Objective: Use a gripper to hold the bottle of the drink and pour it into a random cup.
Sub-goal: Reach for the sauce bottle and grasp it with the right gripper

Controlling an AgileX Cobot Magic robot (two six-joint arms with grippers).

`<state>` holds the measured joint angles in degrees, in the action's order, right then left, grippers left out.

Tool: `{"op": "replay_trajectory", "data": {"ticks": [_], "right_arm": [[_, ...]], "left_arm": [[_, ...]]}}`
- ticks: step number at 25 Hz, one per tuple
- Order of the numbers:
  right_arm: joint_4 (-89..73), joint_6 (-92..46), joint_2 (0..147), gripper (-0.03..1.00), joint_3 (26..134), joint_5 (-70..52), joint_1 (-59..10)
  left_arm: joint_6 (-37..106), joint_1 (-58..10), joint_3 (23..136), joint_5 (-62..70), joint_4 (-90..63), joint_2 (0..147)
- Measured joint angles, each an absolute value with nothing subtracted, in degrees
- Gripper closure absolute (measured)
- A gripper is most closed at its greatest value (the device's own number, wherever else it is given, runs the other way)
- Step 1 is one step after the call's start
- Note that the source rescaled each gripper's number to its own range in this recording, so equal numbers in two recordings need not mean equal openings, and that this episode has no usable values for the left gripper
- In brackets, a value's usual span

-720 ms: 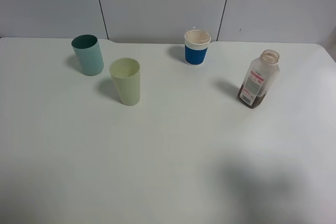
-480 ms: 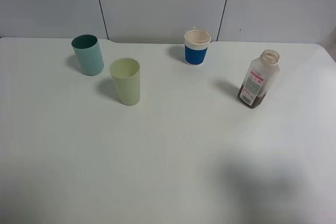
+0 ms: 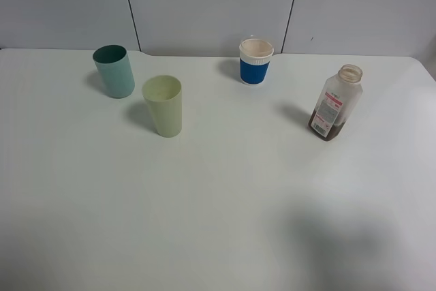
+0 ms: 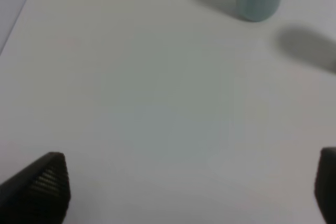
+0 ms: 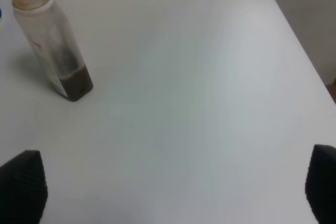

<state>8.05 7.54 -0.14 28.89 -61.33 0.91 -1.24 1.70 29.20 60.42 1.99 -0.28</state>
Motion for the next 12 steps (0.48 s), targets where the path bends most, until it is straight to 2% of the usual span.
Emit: {"op": "replay_trajectory", "data": {"ticks": [12], "right_arm": [[8.05, 7.54, -0.14, -0.03, 28.89, -61.33, 0.91]], "left_arm": [[-1.24, 1.7, 29.2, 60.42, 1.99, -0.28]]}}
